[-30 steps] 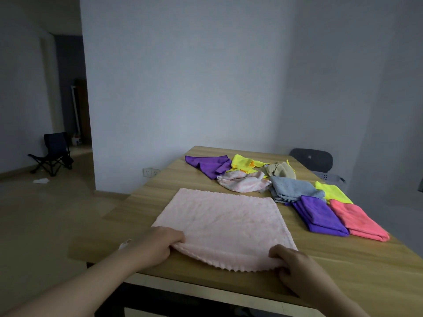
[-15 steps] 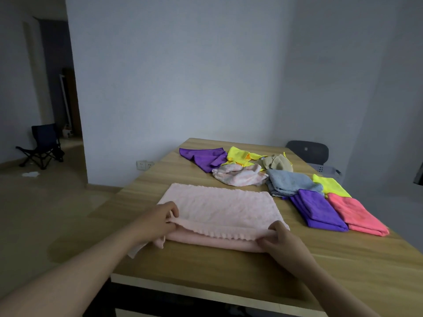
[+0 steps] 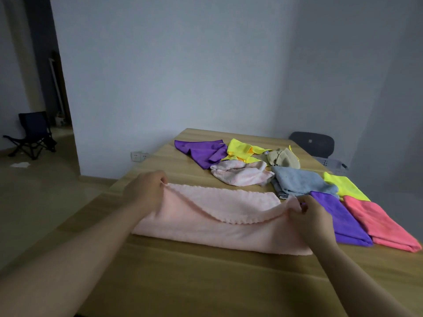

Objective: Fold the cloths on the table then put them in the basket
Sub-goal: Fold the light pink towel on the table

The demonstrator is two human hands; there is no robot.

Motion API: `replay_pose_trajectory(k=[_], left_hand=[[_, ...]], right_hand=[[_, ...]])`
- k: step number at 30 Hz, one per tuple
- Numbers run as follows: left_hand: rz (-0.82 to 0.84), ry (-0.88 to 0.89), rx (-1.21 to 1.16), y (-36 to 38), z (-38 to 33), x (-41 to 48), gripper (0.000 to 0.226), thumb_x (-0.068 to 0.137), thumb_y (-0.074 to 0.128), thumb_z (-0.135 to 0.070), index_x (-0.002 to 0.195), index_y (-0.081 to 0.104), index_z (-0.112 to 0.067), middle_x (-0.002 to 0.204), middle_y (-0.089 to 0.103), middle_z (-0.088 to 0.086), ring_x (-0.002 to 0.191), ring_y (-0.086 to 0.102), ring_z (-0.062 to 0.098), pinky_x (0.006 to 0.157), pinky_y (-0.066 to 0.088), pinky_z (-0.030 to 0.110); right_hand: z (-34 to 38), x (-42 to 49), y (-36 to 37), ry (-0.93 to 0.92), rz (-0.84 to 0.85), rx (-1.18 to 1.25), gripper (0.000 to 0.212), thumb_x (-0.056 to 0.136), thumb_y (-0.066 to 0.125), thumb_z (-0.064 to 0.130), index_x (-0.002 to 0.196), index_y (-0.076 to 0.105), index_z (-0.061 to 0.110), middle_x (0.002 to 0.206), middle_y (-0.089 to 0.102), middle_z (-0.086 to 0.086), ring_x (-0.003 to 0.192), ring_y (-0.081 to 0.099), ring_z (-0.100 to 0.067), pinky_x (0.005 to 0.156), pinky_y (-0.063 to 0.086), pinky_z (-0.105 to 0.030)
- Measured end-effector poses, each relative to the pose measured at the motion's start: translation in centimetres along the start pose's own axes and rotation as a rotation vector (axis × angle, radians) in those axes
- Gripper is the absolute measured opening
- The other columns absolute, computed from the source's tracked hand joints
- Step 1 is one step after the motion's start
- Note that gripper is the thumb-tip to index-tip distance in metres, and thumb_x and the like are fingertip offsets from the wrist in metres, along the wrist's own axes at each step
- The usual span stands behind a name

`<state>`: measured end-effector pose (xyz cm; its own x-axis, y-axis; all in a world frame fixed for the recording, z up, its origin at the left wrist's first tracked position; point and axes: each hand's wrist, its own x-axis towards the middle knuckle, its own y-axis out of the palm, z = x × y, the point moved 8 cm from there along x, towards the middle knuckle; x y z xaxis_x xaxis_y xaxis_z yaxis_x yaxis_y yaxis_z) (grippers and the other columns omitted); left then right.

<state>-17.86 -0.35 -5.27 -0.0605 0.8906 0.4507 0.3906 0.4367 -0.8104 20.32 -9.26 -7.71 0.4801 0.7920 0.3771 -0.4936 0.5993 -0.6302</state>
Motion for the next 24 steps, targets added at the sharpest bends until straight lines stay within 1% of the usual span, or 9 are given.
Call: replay_pose_trajectory(k=[3, 6, 7, 10, 12, 15, 19, 21, 24], left_hand=[[-0.051, -0.109, -0.110, 2.2, 1.2, 0.8, 0.021, 0.093, 0.044, -0.013, 0.096, 0.062, -0.024, 0.102, 0.063, 0.002, 0.082, 0.052, 0.020, 0.066, 0.042, 0.030], [0.012, -0.189, -0.272, 5.4, 2.8, 0.5, 0.016, 0.092, 0.052, -0.020, 0.104, 0.061, -0.021, 0.107, 0.064, 0.003, 0.094, 0.058, 0.024, 0.078, 0.048, 0.035], [0.039, -0.233, -0.332, 6.2, 3.4, 0.4, 0.016, 0.089, 0.057, -0.024, 0.104, 0.060, -0.021, 0.103, 0.063, 0.001, 0.092, 0.058, 0.022, 0.076, 0.047, 0.034], [0.188, -0.367, -0.457, 7.6, 5.4, 0.6, 0.019, 0.080, 0.068, -0.035, 0.085, 0.052, -0.026, 0.082, 0.055, -0.006, 0.072, 0.052, 0.014, 0.061, 0.039, 0.027], [0.299, -0.400, -0.482, 7.9, 6.1, 0.8, 0.015, 0.078, 0.071, -0.032, 0.078, 0.056, -0.029, 0.080, 0.058, -0.008, 0.072, 0.054, 0.011, 0.060, 0.040, 0.024], [0.263, -0.347, -0.453, 7.4, 6.2, 1.1, 0.009, 0.080, 0.070, -0.022, 0.073, 0.065, -0.024, 0.078, 0.064, -0.006, 0.071, 0.056, 0.010, 0.058, 0.039, 0.022], [0.097, -0.268, -0.404, 6.0, 5.6, 1.5, 0.010, 0.083, 0.065, -0.022, 0.074, 0.062, -0.024, 0.076, 0.065, -0.002, 0.069, 0.059, 0.017, 0.058, 0.044, 0.027], [0.136, -0.270, -0.407, 6.5, 5.3, 1.4, 0.009, 0.083, 0.065, -0.029, 0.080, 0.059, -0.023, 0.086, 0.063, -0.005, 0.076, 0.058, 0.016, 0.066, 0.046, 0.030], [0.230, -0.233, -0.266, 7.6, 4.7, 0.8, 0.026, 0.078, 0.070, -0.043, 0.092, 0.055, -0.028, 0.089, 0.055, -0.013, 0.083, 0.055, 0.010, 0.069, 0.041, 0.026]], right_hand=[[-0.7, 2.0, 1.4, 0.040, -0.030, 0.065, 0.016, 0.090, 0.055, 0.025, 0.099, 0.063, 0.014, 0.083, 0.060, 0.000, 0.080, 0.051, -0.020, 0.065, 0.031, -0.028], [-1.7, 3.0, 3.4, 0.074, 0.008, 0.056, 0.014, 0.088, 0.058, 0.024, 0.094, 0.067, 0.014, 0.087, 0.067, -0.007, 0.087, 0.057, -0.029, 0.069, 0.034, -0.030], [-2.1, 3.2, 4.0, 0.086, 0.029, 0.042, 0.014, 0.087, 0.059, 0.023, 0.095, 0.068, 0.015, 0.090, 0.068, -0.008, 0.090, 0.058, -0.030, 0.069, 0.035, -0.030], [-2.7, 3.9, 5.3, 0.081, 0.083, 0.018, 0.012, 0.086, 0.059, 0.028, 0.090, 0.069, 0.022, 0.081, 0.066, -0.002, 0.082, 0.059, -0.025, 0.067, 0.038, -0.031], [-2.7, 4.2, 5.6, 0.065, 0.115, 0.020, 0.011, 0.086, 0.060, 0.031, 0.082, 0.067, 0.025, 0.070, 0.062, 0.009, 0.069, 0.055, -0.014, 0.061, 0.039, -0.030], [-2.6, 4.2, 5.7, 0.028, 0.135, 0.008, 0.012, 0.084, 0.061, 0.027, 0.072, 0.062, 0.027, 0.066, 0.059, 0.014, 0.064, 0.051, -0.003, 0.053, 0.037, -0.024], [-2.5, 4.3, 5.5, 0.016, 0.113, 0.018, 0.017, 0.084, 0.061, 0.021, 0.068, 0.058, 0.027, 0.068, 0.059, 0.012, 0.066, 0.051, -0.005, 0.055, 0.036, -0.026], [-2.6, 4.2, 5.5, 0.021, 0.107, 0.023, 0.016, 0.083, 0.060, 0.021, 0.068, 0.059, 0.026, 0.070, 0.060, 0.011, 0.067, 0.052, -0.007, 0.056, 0.037, -0.027], [-2.6, 4.0, 5.6, 0.012, 0.094, 0.011, 0.012, 0.083, 0.061, 0.020, 0.071, 0.062, 0.020, 0.068, 0.060, 0.010, 0.065, 0.050, -0.004, 0.054, 0.036, -0.022]])
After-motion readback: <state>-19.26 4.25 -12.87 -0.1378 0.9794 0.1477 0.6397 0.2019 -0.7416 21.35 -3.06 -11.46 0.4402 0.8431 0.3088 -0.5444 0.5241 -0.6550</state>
